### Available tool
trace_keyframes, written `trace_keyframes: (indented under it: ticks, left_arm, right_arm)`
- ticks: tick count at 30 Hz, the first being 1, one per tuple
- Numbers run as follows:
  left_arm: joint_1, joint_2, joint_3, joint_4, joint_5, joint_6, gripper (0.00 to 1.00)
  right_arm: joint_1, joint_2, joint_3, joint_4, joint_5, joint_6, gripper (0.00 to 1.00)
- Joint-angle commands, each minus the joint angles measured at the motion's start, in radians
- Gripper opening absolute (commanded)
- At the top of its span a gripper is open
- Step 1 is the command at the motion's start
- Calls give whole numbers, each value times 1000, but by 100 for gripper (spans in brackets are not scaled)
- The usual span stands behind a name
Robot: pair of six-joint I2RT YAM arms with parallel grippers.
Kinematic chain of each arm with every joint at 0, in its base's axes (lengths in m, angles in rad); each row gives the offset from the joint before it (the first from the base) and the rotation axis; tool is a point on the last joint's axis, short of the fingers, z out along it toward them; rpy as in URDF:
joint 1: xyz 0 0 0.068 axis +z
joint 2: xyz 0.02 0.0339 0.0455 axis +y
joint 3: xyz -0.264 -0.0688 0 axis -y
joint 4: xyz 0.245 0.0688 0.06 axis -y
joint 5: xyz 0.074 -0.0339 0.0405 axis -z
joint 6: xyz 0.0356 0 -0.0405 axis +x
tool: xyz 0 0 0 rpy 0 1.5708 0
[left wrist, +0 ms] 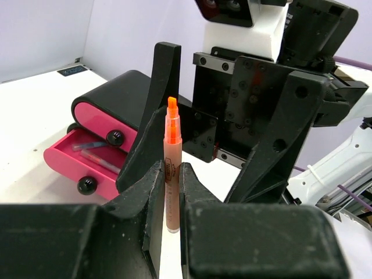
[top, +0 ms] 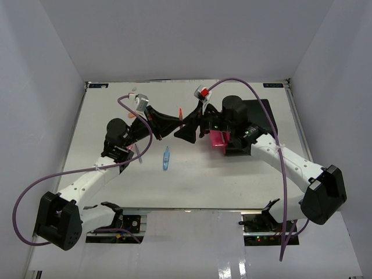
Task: Sort the stationery into containers
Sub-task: Pick up the pen from the center of the board.
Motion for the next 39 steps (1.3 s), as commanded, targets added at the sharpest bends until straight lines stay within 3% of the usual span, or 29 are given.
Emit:
trace_keyframes:
  ticks: [1, 16, 30, 35, 39]
  left_arm:
    - [-6, -28, -9, 53, 21, -11, 21]
    - [-14, -28, -22, 82, 38, -10, 22]
    - [-14, -36, -38, 110, 31, -25, 22]
    - [-14, -31, -41, 137, 27, -36, 22]
    - [-14, -34, -42, 131, 25, -30, 22]
  right_arm:
    - [10, 12, 42, 64, -36, 11, 81]
    - [24, 19, 34, 65, -60, 14, 60]
    - [24, 2, 10, 76, -56, 21, 31]
    - [25, -5, 0, 76, -60, 19, 26]
    - [24, -17, -10, 69, -47, 16, 14]
